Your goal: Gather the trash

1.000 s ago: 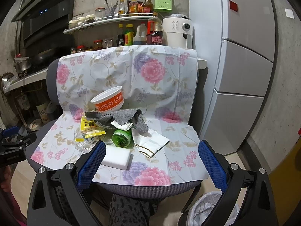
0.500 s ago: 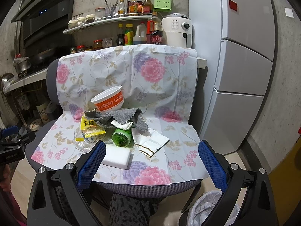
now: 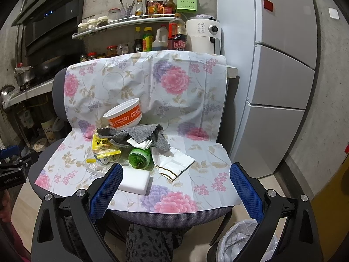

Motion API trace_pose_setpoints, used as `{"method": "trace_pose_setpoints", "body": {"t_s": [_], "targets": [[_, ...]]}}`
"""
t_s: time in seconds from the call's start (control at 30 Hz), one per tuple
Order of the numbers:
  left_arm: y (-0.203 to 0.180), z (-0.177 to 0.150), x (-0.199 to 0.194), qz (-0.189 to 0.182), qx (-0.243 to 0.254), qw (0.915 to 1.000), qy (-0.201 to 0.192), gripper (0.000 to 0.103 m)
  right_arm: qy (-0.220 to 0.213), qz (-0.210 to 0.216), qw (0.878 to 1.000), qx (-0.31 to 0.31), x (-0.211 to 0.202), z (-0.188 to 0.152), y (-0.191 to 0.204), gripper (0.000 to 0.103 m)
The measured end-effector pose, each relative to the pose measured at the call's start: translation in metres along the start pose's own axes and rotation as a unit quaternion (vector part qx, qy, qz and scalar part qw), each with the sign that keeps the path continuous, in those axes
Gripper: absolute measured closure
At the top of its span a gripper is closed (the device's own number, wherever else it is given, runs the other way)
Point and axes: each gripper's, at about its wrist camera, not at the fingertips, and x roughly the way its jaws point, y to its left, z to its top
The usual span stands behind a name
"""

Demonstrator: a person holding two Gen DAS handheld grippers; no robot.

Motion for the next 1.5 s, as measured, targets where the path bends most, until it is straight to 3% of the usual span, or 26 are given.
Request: {"method": "trace_pose_setpoints", "body": {"t_s": [1.0,1.5], "targets": [[0.003,-0.001,-0.002,-0.001,-0.003,1.0,0.003,0.006,0.005,-0.001,1.0,0.001,0.003,-0.003,0.001,0.006],[0.01,-0.002,0.015,0.006,-0.015,0.9997,0.018,0.006,0.03,0.004,1.0,-0.004,0.021,-0.005,0.009,0.006]]}}
